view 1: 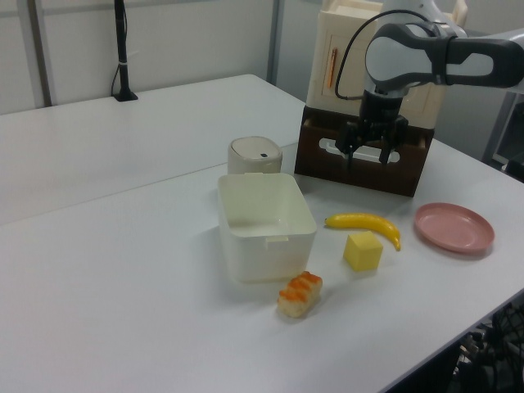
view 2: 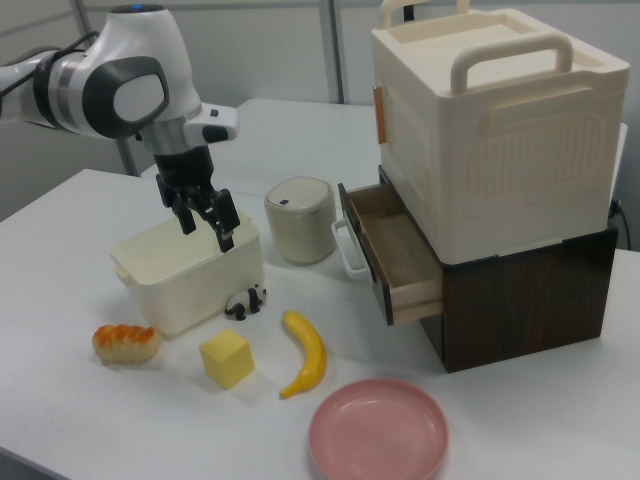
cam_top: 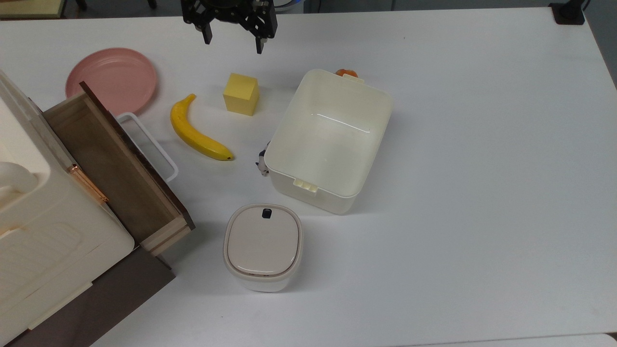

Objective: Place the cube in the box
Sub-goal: 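Move the open gripper over the yellow cube and lower onto it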

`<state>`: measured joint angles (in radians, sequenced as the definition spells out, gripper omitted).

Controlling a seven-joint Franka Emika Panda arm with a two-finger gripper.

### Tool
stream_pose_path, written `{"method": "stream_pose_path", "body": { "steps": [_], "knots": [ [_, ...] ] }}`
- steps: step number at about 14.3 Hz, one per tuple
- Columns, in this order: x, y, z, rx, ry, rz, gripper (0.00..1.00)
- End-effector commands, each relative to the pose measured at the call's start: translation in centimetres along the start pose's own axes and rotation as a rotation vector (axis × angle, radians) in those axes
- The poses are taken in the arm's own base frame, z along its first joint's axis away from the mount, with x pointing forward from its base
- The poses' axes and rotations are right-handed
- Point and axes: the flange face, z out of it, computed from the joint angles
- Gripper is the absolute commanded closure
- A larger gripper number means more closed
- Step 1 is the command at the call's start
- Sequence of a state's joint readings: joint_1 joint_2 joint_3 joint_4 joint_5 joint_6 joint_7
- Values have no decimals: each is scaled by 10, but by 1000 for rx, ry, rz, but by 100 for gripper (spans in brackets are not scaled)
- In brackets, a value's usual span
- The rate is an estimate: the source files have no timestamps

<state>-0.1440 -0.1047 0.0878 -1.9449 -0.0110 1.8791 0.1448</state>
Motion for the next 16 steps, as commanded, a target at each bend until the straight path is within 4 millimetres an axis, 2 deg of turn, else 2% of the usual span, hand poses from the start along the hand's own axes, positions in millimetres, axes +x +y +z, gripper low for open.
{"method": "stream_pose_path", "body": {
  "steps": [1,5,11,12,14,16],
  "knots": [
    [-2,15,22,-6,-19,6,0],
    [4,31,46,-9,-64,34,0],
    [13,24,91,-18,-145,16,0],
    [9,22,99,-20,-159,12,0],
    [0,19,111,-14,-65,12,0],
    [-9,18,117,-11,-24,9,0]
  ]
}}
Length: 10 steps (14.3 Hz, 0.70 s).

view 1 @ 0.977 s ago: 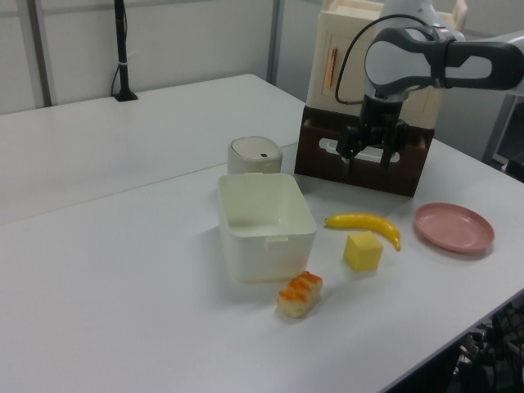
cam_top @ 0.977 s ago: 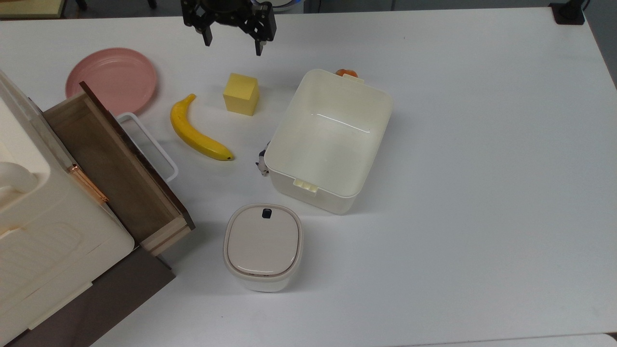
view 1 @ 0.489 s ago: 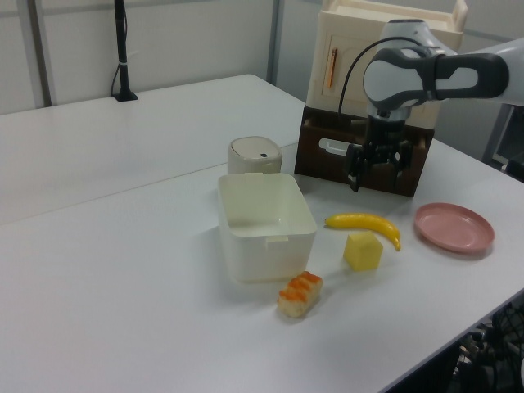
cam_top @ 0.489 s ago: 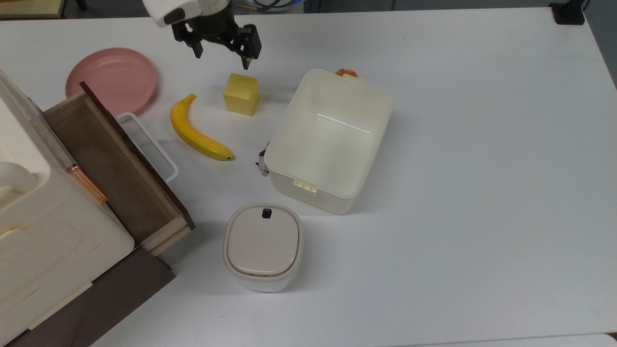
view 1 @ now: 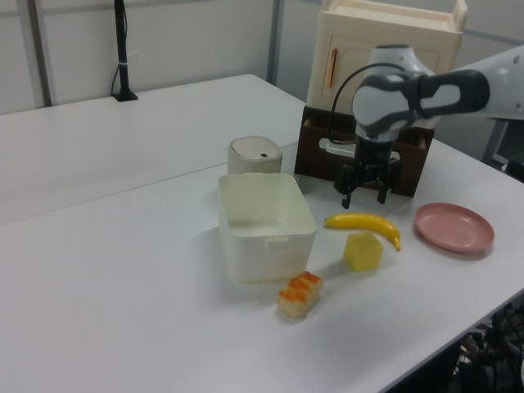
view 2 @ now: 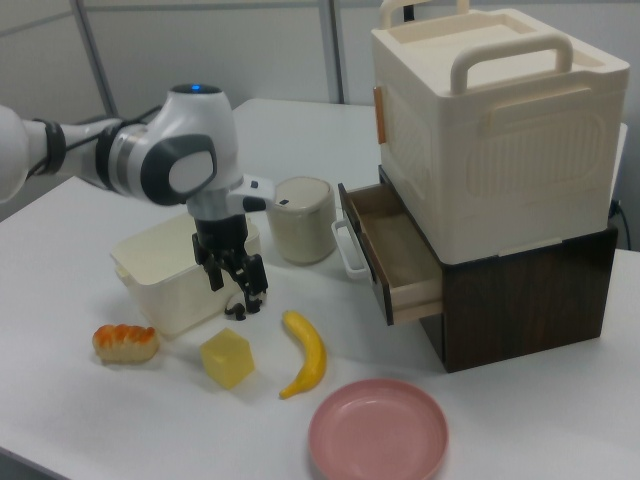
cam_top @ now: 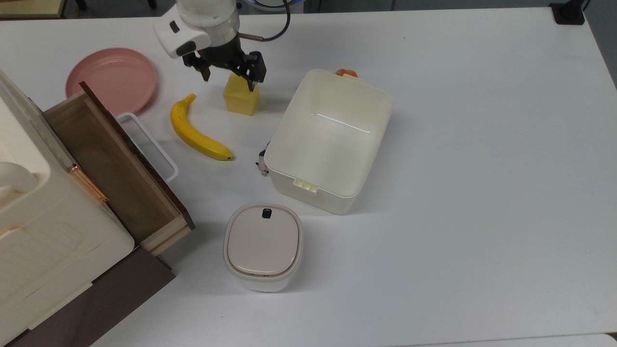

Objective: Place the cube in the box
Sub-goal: 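Move the open gripper over the yellow cube and lower onto it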

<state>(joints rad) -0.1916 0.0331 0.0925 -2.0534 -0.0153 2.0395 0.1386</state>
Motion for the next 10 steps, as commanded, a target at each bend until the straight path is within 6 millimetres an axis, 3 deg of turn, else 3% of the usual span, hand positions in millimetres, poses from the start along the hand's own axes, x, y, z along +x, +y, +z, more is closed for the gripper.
{"method": "stream_pose_path", "body": {
  "steps": [1,10],
  "knots": [
    [-26,-3,6,-13,66,-28,0],
    [-46,-8,32,-53,52,-73,0]
  ]
}}
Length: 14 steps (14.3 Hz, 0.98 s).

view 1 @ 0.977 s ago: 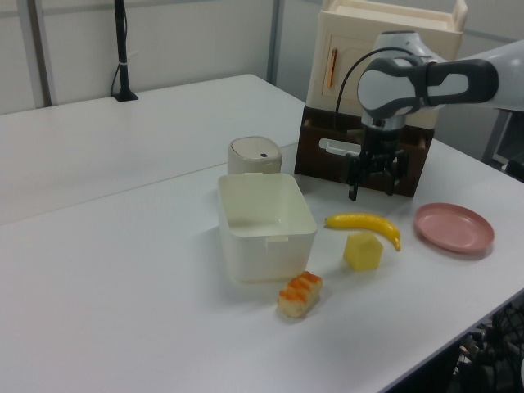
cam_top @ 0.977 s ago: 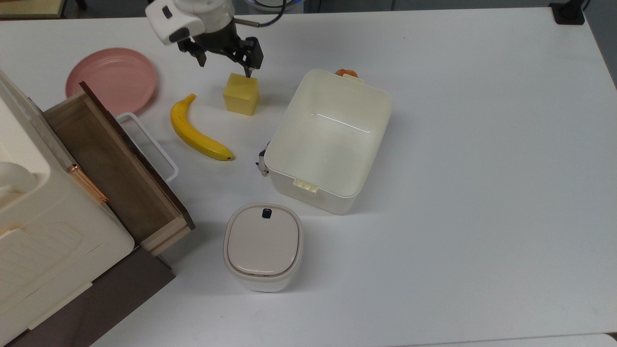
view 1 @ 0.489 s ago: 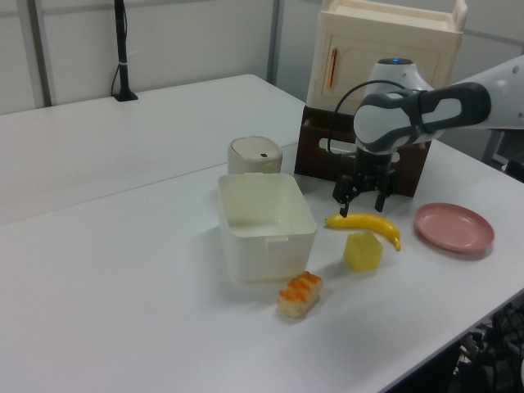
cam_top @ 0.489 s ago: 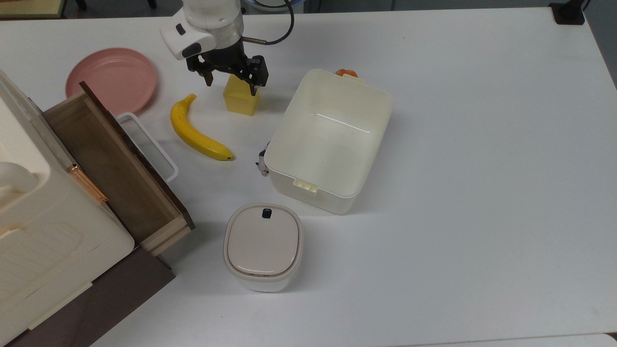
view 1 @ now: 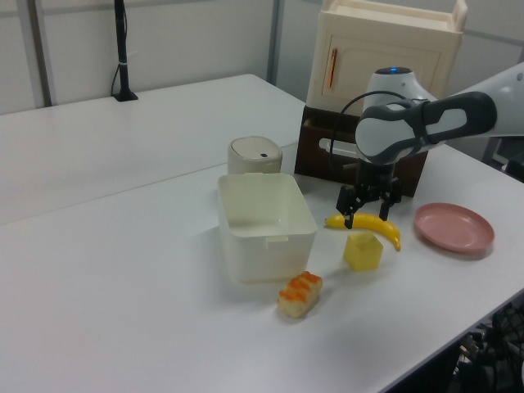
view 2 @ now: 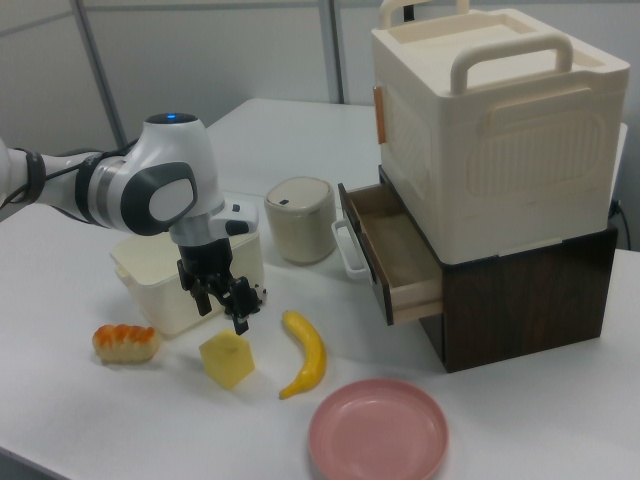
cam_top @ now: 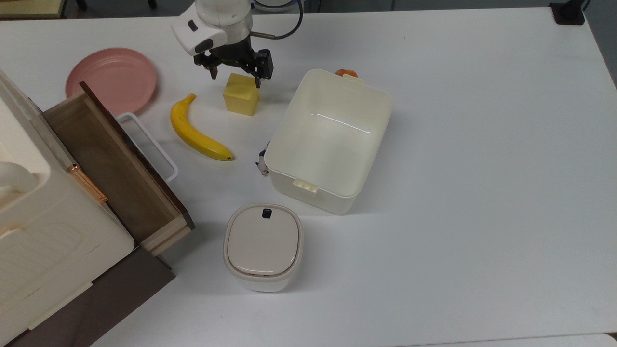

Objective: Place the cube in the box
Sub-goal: 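Close the gripper around the yellow cube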

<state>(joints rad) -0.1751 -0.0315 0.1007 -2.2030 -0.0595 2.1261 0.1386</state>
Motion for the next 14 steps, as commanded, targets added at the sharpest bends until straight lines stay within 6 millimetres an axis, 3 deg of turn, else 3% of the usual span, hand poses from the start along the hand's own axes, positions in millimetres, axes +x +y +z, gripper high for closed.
{"method": "stream_pose_path", "body": {
  "steps": [1,13,14],
  "knots": [
    [-15,-2,10,-7,62,-25,0],
    [-23,-5,48,-14,42,-44,0],
    [-24,-5,48,-14,41,-44,5]
  ]
}}
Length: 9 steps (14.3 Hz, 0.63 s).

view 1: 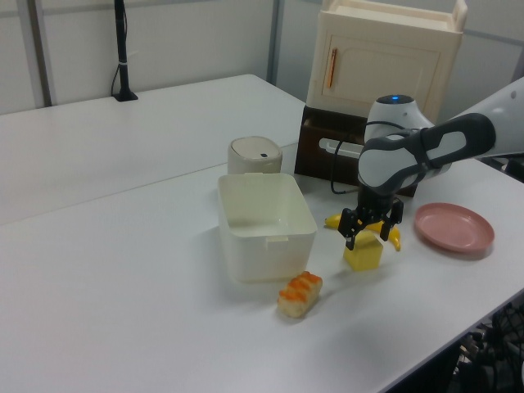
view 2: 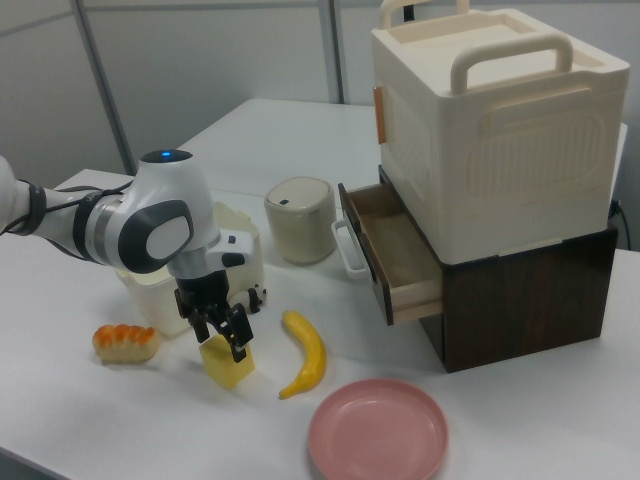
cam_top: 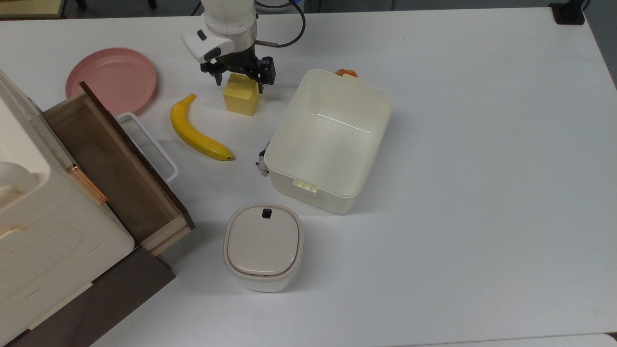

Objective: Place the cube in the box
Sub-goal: 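Close the gripper around the yellow cube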

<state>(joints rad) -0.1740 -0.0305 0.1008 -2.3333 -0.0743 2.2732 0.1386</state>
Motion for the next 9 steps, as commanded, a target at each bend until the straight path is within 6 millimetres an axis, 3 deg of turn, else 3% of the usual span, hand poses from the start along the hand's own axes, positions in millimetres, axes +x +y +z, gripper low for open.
{"method": "stream_pose_path", "body": {
  "steps": [1,2,4,9],
  "knots": [
    [-5,-3,4,-9,21,-27,23],
    [-4,-7,5,-9,18,-33,43],
    [-4,-7,4,-9,20,-35,58],
    [-2,-7,-5,-9,38,-32,65]
  ]
}}
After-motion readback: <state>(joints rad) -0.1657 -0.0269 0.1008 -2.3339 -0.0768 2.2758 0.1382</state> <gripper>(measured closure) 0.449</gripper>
